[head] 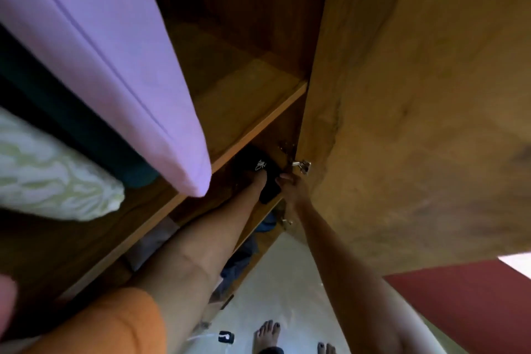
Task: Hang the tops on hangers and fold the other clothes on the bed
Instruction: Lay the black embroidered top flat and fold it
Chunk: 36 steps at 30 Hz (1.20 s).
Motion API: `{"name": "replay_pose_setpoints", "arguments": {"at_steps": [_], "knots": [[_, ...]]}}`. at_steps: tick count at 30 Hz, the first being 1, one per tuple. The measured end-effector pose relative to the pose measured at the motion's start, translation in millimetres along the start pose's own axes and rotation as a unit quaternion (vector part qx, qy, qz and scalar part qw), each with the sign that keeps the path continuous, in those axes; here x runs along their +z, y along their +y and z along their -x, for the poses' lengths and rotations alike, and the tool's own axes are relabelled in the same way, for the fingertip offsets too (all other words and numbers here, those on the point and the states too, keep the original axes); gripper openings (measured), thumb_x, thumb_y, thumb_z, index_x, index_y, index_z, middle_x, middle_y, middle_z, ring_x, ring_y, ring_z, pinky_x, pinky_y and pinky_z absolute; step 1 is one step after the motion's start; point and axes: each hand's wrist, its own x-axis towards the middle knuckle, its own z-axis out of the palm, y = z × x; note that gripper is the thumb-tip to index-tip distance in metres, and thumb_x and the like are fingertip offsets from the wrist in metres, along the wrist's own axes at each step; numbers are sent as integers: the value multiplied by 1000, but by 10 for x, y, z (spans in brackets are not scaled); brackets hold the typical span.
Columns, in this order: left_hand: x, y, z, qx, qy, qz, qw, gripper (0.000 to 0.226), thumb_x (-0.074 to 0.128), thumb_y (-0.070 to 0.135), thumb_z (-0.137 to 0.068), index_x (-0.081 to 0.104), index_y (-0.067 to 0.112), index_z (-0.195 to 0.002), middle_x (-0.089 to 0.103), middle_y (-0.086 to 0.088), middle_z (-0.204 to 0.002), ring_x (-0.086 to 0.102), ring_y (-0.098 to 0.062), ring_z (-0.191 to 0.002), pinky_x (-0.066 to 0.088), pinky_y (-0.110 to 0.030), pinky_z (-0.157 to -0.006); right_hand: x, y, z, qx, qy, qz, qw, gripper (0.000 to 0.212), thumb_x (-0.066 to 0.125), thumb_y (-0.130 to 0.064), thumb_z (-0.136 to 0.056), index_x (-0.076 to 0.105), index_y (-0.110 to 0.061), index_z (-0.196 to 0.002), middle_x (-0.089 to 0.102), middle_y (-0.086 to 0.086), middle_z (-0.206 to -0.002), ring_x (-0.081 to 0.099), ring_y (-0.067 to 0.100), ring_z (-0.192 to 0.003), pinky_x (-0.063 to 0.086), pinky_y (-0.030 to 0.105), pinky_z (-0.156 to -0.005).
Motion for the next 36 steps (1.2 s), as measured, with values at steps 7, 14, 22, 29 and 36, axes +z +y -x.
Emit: {"name": "replay_pose_setpoints", "arguments": {"at_steps": [7, 14, 22, 29, 36], "knots": [[460, 246, 1145, 115, -134, -46, 983, 23, 57, 13, -90, 60, 5, -111, 61, -9, -112, 54, -17, -94, 44, -22, -70, -988, -344, 955, -21, 81, -54, 995, 25, 49, -18, -94, 66, -6, -108, 62, 8, -106, 52, 17, -96, 41, 28, -78], [957, 166, 2610, 221, -251, -28, 942, 24, 56, 27, -91, 64, 10, -104, 64, -3, -96, 59, -20, -87, 42, -18, -52, -2136, -43, 2128, -37, 255, -104, 961, 15, 56, -35, -89, 63, -22, -89, 60, -4, -83, 54, 11, -77, 43, 25, -69], [1541, -426, 4326, 314, -401, -42, 860, 16, 47, 19, -96, 60, 11, -99, 56, -8, -102, 53, -11, -71, 38, -10, -48, -3144, 674, 3856, -66, 425, -144, 891, 24, 50, -31, -95, 63, -12, -101, 63, 10, -104, 54, 16, -84, 38, 25, -68], [1952, -1654, 5696, 332, -549, -165, 749, 27, 48, 25, -95, 57, 10, -116, 61, -4, -108, 59, -13, -81, 39, -24, -66, -3477, 1701, 5662, -32, 576, -190, 794, 58, 48, -56, -74, 63, -15, -112, 64, 7, -116, 56, 21, -108, 41, 37, -99], [2286, -2778, 6788, 303, -659, -236, 647, 24, 52, 25, -94, 61, 12, -112, 63, -5, -105, 60, -15, -85, 40, -25, -66, -3579, 2625, 7181, 10, 709, -255, 658, 32, 52, -28, -94, 62, -8, -116, 62, 12, -120, 55, 23, -112, 41, 37, -99]]}}
